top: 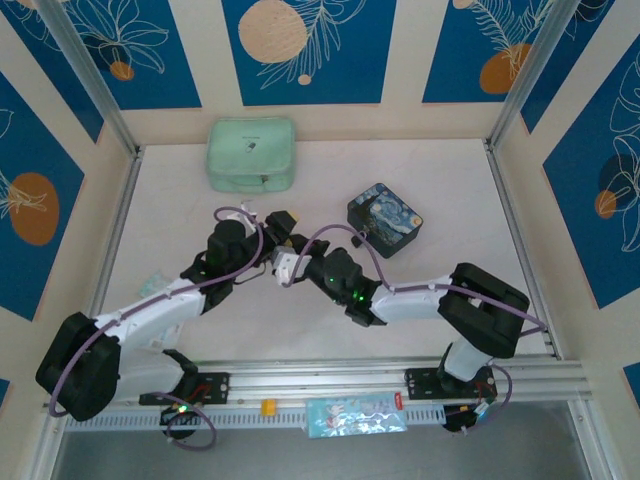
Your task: Unlock the padlock with the key
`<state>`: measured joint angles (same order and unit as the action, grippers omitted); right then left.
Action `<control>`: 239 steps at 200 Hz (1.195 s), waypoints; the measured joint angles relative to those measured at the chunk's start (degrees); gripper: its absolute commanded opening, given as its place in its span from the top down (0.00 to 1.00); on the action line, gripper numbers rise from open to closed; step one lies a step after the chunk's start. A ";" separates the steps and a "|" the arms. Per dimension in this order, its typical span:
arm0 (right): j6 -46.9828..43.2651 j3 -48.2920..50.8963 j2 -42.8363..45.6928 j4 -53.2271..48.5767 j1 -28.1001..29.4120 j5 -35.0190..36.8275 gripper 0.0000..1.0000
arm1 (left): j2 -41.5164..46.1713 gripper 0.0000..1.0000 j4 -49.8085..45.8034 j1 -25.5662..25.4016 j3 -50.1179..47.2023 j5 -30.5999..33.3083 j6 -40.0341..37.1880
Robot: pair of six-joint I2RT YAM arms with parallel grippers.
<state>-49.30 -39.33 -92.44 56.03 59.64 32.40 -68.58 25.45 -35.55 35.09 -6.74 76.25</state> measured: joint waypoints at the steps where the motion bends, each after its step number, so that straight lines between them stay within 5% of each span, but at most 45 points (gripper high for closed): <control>1: -0.09 0.00 -0.04 0.07 0.00 0.04 1.00 | 0.04 0.40 -0.02 0.02 0.00 0.00 0.00; 60: -1.20 0.74 0.79 1.51 -0.04 0.81 1.00 | 2.49 0.41 -0.92 1.73 0.00 -0.46 0.28; 161: 10.25 4.17 10.69 -5.31 -3.17 -4.22 1.00 | 2.51 0.43 -2.34 3.08 0.00 -2.27 1.77; 239: 10.56 4.04 6.97 -4.96 -3.48 -4.35 1.00 | 2.16 0.57 -2.27 3.08 0.11 -3.56 3.65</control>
<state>-38.74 -35.29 -85.47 51.07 56.16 28.05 -66.41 23.18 -32.47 35.20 -10.31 79.90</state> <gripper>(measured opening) 0.051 0.436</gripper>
